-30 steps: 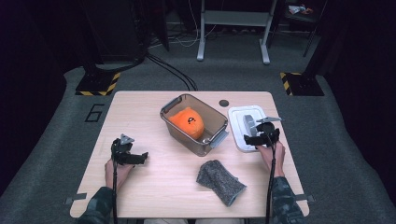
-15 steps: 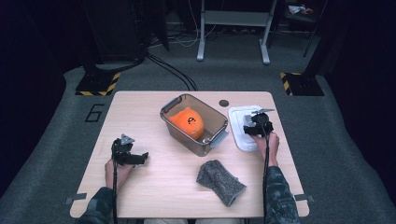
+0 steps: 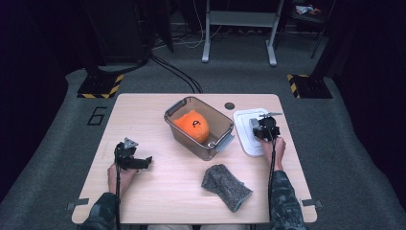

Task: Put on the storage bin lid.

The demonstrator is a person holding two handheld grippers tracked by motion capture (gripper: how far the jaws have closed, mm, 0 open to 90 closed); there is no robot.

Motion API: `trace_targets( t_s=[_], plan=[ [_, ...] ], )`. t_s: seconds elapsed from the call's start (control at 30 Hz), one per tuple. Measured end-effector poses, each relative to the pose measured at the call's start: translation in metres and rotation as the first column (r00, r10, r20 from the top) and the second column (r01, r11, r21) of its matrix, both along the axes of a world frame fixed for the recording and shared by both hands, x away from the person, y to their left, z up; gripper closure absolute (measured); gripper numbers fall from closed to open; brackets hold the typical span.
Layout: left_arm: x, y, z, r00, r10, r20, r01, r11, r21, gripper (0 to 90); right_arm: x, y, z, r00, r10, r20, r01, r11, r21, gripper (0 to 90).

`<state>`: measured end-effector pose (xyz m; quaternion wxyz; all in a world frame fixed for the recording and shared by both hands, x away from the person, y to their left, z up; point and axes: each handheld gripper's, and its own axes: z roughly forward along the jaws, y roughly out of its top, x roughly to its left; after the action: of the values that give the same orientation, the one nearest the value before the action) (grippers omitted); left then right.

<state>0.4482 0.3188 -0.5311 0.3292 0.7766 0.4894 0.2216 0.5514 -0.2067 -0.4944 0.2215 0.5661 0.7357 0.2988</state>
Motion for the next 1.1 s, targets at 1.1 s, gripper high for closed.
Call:
trace_targets(
  t_s=[1.1],
  plan=[
    [0.0,-0.001,0.0,1.0,0.001,-0.002,-0.002,1.0,-0.01,2.1,-0.027,-0.023,0.054,0.9961,0.07,0.055,-0.071,0.997,0.029,66.8]
  ],
)
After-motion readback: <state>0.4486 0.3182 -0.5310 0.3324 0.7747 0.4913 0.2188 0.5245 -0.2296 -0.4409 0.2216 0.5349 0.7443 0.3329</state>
